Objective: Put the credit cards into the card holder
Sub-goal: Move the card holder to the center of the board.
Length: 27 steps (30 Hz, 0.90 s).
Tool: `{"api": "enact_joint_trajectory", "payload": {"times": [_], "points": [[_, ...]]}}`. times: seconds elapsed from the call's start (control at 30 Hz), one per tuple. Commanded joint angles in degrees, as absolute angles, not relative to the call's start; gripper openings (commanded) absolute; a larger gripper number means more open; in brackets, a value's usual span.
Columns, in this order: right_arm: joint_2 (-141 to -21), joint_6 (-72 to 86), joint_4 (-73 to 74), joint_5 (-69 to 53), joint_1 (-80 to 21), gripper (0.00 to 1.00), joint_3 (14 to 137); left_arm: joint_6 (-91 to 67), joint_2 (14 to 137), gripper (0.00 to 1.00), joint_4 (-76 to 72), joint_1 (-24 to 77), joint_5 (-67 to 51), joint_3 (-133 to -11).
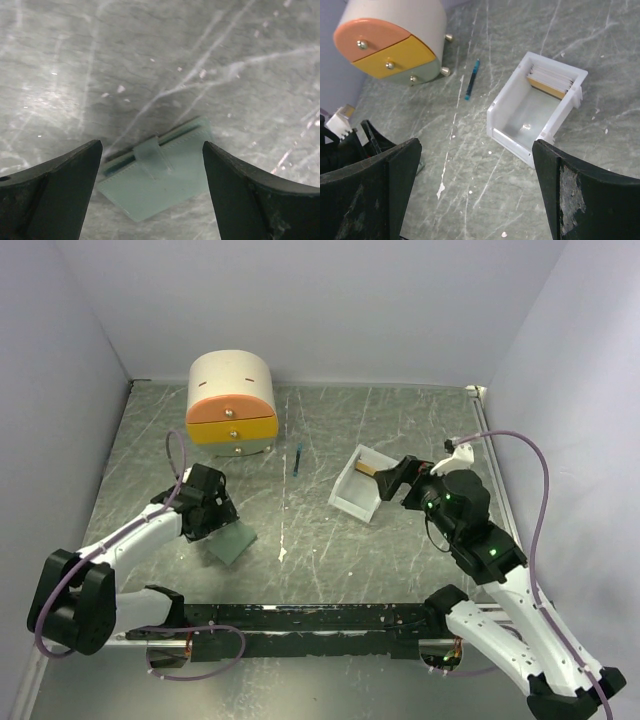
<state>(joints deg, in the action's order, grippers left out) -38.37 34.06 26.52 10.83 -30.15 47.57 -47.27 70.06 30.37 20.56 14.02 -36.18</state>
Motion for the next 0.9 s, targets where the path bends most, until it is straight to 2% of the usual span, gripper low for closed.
{"api": "enact_joint_trajectory", "payload": {"times": [0.0, 0.37, 0.53, 0.63, 0.73, 0.87], "points": [[-37.40, 32.34, 23.94, 10.85, -29.88, 0.95, 46.18, -43.42, 69.98, 0.92, 26.85, 20.57, 4.22, -34.91], [-43.38, 31.27, 25.45, 10.71, -29.87, 0.95, 47.80, -51.44, 61.53, 0.80, 22.08, 33.29, -4.58, -27.84], [-44.23, 32.77, 24.77, 7.59, -29.88, 0.95, 47.11, -51.86, 59.79, 0.69, 20.08, 35.59, -1.75, -26.90], [-45.46, 33.83, 25.06, 3.90, -29.88, 0.93, 46.70, -51.42, 58.12, 0.64, 23.20, 35.58, 5.12, -27.11], [-46.65, 34.46, 24.71, 0.52, -29.88, 0.91, 45.99, -49.94, 55.11, 0.55, 24.42, 35.58, 7.50, -27.21], [-45.35, 34.43, 22.14, -1.55, -29.95, 0.88, 44.44, -50.80, 53.38, 0.56, 26.20, 35.54, 9.99, -26.43]]}}
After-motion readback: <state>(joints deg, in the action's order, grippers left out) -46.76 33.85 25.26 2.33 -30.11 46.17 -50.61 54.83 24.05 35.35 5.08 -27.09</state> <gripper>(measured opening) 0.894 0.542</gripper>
